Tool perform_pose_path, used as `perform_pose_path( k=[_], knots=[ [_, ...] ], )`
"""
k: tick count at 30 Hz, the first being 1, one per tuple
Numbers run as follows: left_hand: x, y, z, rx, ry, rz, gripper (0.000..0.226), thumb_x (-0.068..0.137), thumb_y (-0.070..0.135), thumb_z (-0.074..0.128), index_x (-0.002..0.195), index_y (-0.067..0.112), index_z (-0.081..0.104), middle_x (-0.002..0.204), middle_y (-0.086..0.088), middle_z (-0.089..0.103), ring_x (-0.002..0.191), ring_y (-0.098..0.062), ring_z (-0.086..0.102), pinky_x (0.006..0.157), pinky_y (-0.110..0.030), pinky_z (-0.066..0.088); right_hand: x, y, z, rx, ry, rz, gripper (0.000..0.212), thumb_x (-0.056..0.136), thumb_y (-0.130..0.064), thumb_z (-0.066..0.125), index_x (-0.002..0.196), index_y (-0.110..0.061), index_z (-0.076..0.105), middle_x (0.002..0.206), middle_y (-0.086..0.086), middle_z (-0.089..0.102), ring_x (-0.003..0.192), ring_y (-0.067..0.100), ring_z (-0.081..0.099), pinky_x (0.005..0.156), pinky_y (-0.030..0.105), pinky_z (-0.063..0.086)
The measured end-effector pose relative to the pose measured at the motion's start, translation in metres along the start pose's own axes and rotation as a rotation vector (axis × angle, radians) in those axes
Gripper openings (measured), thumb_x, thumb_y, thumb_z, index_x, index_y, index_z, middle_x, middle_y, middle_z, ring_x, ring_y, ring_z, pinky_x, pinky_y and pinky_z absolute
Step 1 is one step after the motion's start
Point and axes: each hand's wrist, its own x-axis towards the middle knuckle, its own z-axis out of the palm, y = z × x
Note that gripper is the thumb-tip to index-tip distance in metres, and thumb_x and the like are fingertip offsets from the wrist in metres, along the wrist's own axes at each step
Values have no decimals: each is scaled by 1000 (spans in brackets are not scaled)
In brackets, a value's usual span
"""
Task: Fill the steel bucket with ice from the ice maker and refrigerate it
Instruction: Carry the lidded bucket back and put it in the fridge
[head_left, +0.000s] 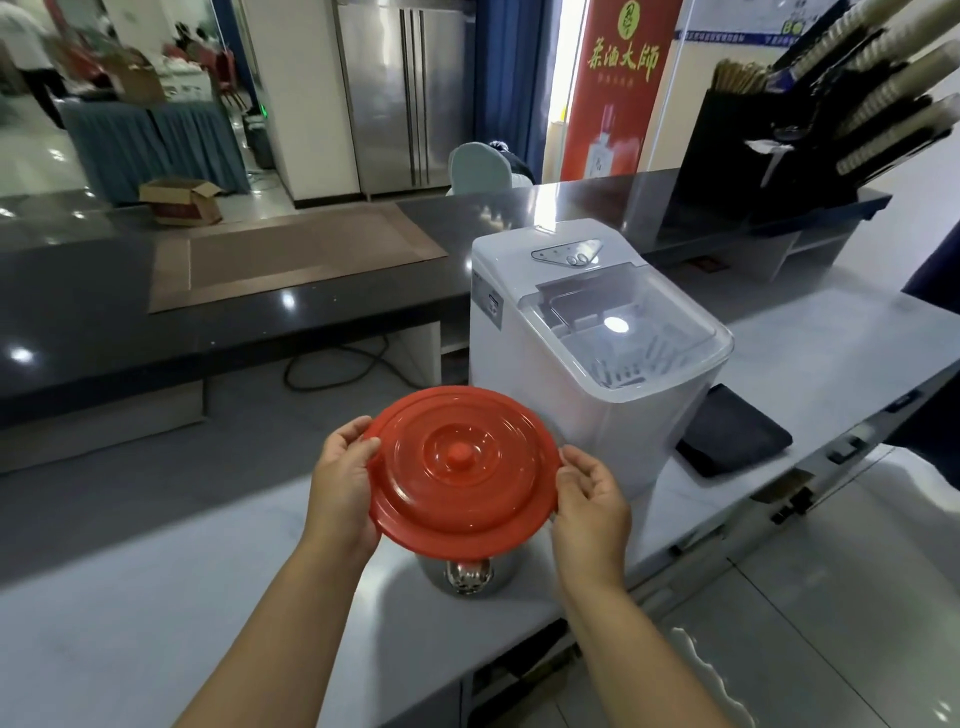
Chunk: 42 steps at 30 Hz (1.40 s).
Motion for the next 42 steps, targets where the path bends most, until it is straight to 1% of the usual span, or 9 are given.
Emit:
perform_pose_path(
  k=[4,8,15,19,22,25,29,34,42],
  knots=[
    [-1,2,-10,23,23,0,37,89,-7,42,120,12,50,107,-17,64,90,-30,62,88,-47,51,-1,2,6,14,-56,-3,23,92,-6,56,95,-28,63,99,0,71,91,12,67,82,27,53],
    [0,0,-16,49,21,19,40,90,-8,43,125,10,47,112,-17,63,90,-29,63,86,-43,52,0,3,10,38,-113,16,29,91,0,56,96,-28,61,102,-5,68,91,3,65,71,11,51],
    [1,-6,-19,57,0,40,39,90,-8,48,125,10,46,114,-14,64,92,-24,65,82,-35,54,11,1,6,74,-142,68,30,91,3,53,113,-16,60,109,0,66,102,16,64,93,33,50],
    [1,-8,-19,93,1,27,42,88,-8,51,126,9,48,109,-10,66,83,-17,68,67,-26,55,19,0,3,92,-165,112,25,90,-2,55,108,-17,63,99,-1,70,90,11,66,85,30,52],
    [1,-9,-18,116,16,-2,37,88,-4,52,123,7,52,104,-11,67,81,-19,67,67,-28,54,25,1,3,93,-187,151,20,90,-7,56,103,-19,65,100,0,69,91,11,64,85,29,50],
    [-2,-10,-17,134,51,-17,24,88,5,54,110,9,62,90,-9,72,78,-21,67,66,-29,53,31,1,2,130,-239,211,17,93,-11,53,101,-19,66,100,0,68,93,12,62,85,28,49],
    [-8,-17,-17,158,109,-60,8,86,18,59,86,13,66,63,4,70,64,-14,64,59,-24,49,36,0,1,127,-387,315,23,94,-21,51,85,-19,72,83,-4,73,78,9,66,69,26,49],
    [-14,-24,-23,187,133,-97,13,84,29,64,85,17,70,68,3,72,70,-15,68,66,-31,51,40,1,-1,-28,-421,452,18,90,-37,56,89,-25,68,87,-5,72,89,14,64,69,33,50],
    [-23,-23,-20,183,151,-89,8,85,25,64,83,19,68,65,4,73,57,-9,68,60,-27,47,27,-7,-1,-51,-370,444,13,90,-23,58,82,-18,67,73,-1,69,81,18,64,60,31,50]
  ],
)
